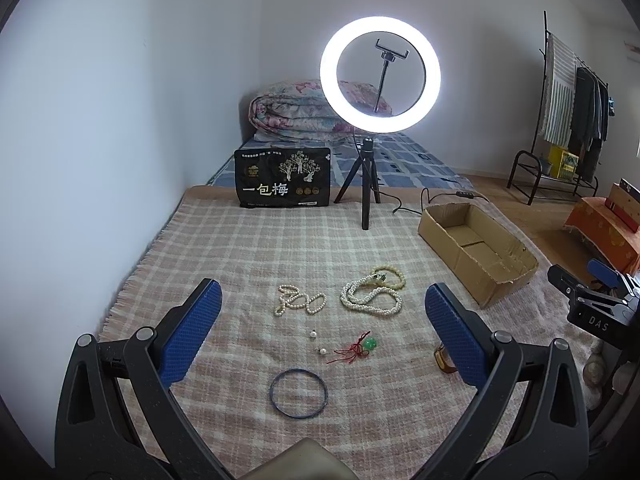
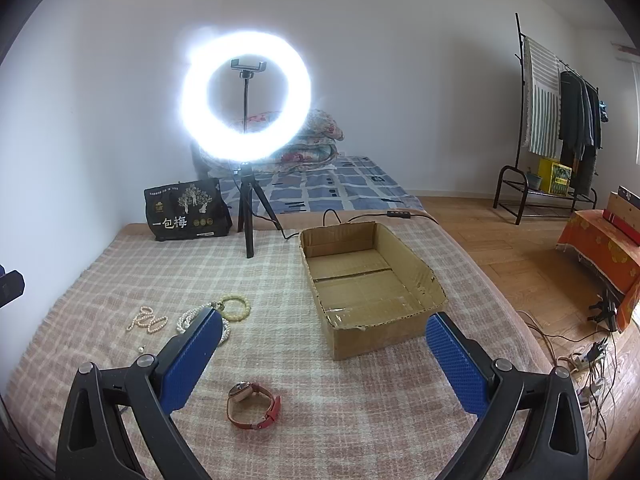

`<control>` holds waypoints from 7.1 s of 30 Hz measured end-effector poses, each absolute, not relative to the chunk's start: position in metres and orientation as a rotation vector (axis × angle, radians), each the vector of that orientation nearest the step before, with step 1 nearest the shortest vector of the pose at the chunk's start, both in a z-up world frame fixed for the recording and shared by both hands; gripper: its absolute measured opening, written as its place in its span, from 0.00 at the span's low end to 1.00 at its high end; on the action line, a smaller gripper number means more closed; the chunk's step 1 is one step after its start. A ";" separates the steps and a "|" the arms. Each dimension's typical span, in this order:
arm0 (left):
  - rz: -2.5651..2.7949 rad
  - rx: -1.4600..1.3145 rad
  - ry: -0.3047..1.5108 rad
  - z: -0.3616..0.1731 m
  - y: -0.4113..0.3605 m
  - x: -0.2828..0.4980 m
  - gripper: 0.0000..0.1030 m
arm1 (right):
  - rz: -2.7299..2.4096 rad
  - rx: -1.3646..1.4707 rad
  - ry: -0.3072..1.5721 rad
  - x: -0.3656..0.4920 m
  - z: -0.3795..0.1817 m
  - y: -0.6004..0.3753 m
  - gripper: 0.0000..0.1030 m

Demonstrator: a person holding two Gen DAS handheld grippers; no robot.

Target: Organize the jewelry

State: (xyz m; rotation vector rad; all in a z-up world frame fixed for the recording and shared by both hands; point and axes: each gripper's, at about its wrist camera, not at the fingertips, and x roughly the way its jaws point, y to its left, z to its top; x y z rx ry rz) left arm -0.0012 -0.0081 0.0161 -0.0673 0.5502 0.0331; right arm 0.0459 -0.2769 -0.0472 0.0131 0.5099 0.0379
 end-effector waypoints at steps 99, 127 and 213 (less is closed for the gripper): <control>-0.317 0.026 1.083 -0.127 -0.035 0.102 0.62 | 0.299 -0.059 1.070 0.127 -0.179 -0.244 0.68; -0.333 0.080 1.192 -0.174 -0.058 0.152 0.40 | 0.323 0.016 1.153 0.139 -0.196 -0.245 0.30; -0.387 -0.038 0.916 -0.070 -0.123 0.172 0.12 | 0.217 0.020 0.759 0.189 -0.080 -0.289 0.09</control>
